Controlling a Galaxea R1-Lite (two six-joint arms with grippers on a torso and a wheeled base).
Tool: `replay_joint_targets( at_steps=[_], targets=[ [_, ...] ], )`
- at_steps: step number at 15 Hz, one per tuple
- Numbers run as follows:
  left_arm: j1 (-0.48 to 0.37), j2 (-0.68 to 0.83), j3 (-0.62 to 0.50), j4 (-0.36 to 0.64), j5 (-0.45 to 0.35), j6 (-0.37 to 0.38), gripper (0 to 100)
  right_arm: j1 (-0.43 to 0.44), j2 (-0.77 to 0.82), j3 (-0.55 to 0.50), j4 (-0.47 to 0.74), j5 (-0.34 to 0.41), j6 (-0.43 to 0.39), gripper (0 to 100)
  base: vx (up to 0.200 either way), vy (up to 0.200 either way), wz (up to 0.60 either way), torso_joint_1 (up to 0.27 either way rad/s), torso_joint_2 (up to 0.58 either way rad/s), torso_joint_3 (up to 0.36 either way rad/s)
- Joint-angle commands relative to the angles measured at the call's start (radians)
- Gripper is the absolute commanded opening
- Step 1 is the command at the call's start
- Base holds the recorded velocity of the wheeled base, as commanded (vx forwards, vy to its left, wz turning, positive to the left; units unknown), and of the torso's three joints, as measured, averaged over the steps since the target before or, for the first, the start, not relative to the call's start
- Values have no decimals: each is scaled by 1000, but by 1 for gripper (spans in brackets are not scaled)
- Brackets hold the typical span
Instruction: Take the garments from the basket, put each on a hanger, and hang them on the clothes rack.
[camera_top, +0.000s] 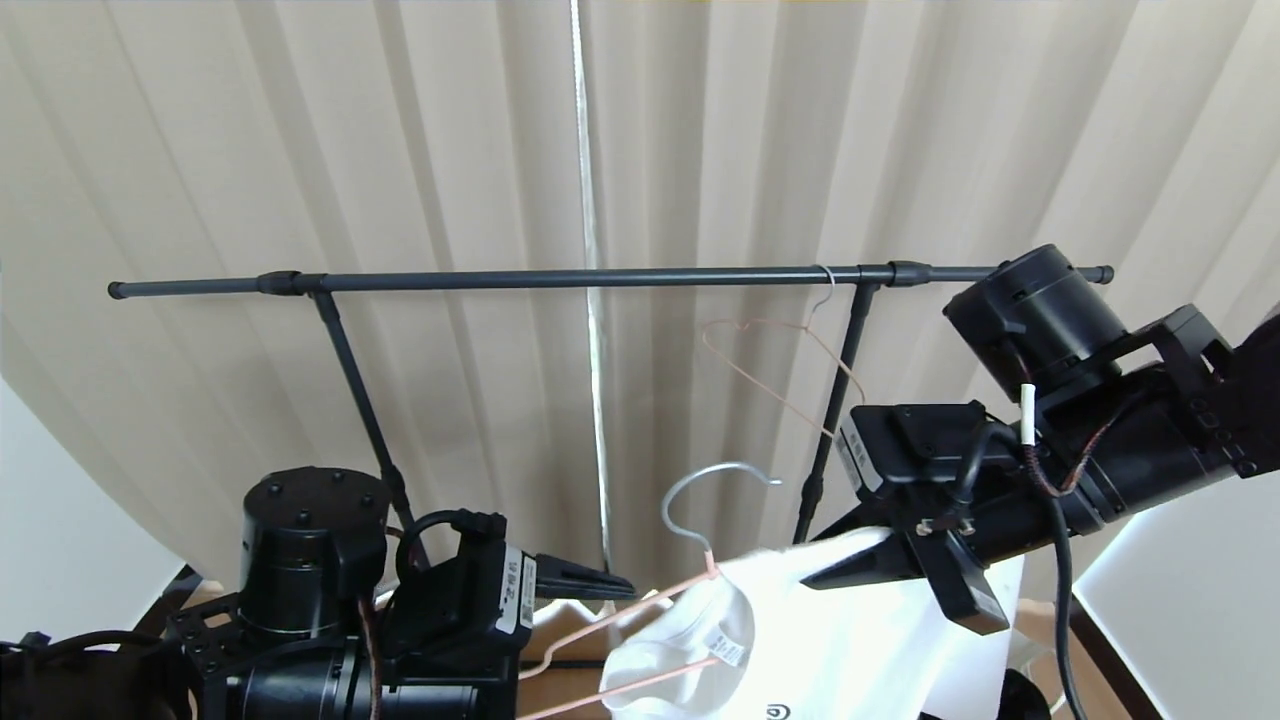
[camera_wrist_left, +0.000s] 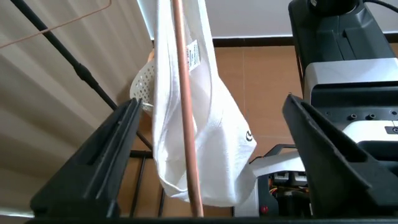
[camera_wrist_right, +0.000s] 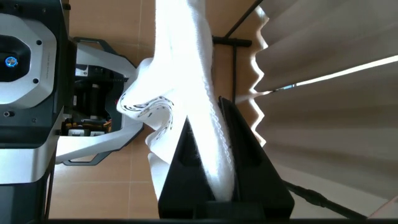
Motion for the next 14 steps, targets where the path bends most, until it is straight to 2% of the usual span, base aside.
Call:
replay_joint_targets(
  at_steps=[1,6,8,10,12,14],
  targets=[
    [29,-8,7,-18,2,-1,100,-2,-36,21,-1,1,0,0,0,0,0,0,0,0],
    [148,-54,24,-28,2,-3,100,-5,-72,52,-2,-2,0,0,0,0,0,0,0,0],
    [203,-151,85,-28,4,-29,100,-24,-78,49,-4,-6,4,0,0,0,0,0,0,0],
    [214,-263,151,-28,4,-90,100,-39,-76,41,-5,-27,21,0,0,0,0,0,0,0],
    [217,-347,174,-25,11,-181,100,-37,-69,12,-8,-65,84,0,0,0,0,0,0,0],
    [236,-375,176,-22,103,-279,100,-30,-66,-22,-10,-133,151,0,0,0,0,0,0,0]
  ],
)
